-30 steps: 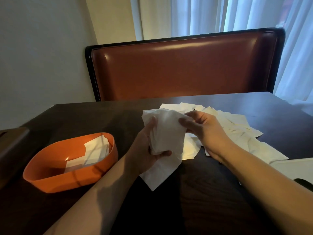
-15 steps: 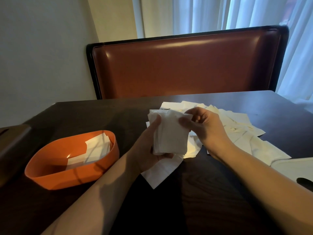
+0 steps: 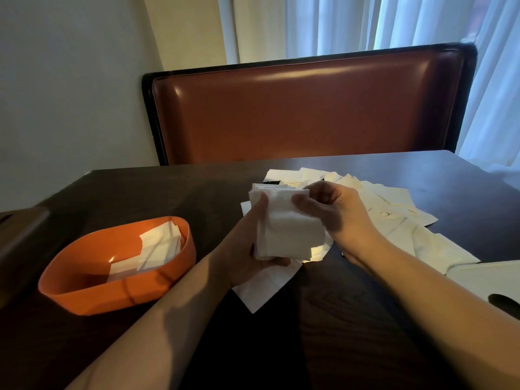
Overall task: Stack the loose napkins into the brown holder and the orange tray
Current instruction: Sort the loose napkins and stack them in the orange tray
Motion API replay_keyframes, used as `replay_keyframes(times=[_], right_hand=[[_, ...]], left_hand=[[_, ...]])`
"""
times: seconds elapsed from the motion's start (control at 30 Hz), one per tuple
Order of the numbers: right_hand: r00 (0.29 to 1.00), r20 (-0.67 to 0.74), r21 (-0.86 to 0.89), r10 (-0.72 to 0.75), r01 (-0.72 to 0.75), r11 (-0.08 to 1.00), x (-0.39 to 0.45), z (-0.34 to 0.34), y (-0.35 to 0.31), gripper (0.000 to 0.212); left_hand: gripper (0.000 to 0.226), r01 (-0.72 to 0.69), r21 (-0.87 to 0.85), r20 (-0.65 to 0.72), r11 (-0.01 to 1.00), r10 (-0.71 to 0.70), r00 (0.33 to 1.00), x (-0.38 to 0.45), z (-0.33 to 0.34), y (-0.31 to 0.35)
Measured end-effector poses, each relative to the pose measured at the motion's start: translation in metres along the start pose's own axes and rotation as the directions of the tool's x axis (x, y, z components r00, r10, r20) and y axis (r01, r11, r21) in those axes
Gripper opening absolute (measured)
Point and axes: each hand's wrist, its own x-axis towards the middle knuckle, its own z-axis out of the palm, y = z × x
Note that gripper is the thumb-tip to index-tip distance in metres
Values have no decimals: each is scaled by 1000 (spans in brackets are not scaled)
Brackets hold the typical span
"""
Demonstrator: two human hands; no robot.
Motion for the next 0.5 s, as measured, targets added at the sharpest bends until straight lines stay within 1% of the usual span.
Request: replay_keyframes(times=[0.03,0.1,0.13,0.17,0.2,0.27,0.3,0.33,0.37,0.4,0.43,0.47,0.5], right_hand=[[999,-41,26,12,-11,1000,0,4,1,11],[996,-82,81,43,-37,996,1,8,5,8],[995,-87,97,57,-48,994,1,8,5,8],[995,-83,104,62,-54,993,0,8,5,7],[996,-76,88,50,-44,995,-1,7,3,8],[1000,-30,62,7,-5,998,-2,3,-6,13],[1000,25,132,14,-17,991,-2,-1,-10,15],[994,101,254,52,-77,964,-3,-4,-16,15],[978,186,373,98,-162,914,-3,-7,-20,12],[957,261,453,125,-235,860,-4,-10,-24,7],[939,315,491,137,-285,823,-5,-11,-26,3],[926,351,499,139,-310,809,-7,-10,-27,2],[926,352,465,135,-298,834,-7,-9,-25,4]], left_hand=[[52,4,-2,27,1000,-4,1000,-1,-1,1],[86,24,17,66,1000,-25,997,1,-3,0],[97,31,11,62,999,-32,998,0,-3,0],[100,28,0,49,1000,-28,998,0,-3,0],[94,23,-6,33,1000,-22,999,0,-3,-1],[65,-1,-44,-13,999,0,1000,2,-3,-1],[53,-9,-54,-43,999,7,999,1,-2,-1],[49,-16,-58,-79,998,12,997,1,-3,-1],[50,-17,-52,-92,999,12,996,1,-2,0],[52,-20,-39,-97,999,16,995,-1,-1,2],[53,-25,-33,-93,999,22,995,-2,2,3],[51,-34,-32,-76,999,32,997,-3,2,4],[49,-38,-29,-49,999,37,998,-3,2,3]])
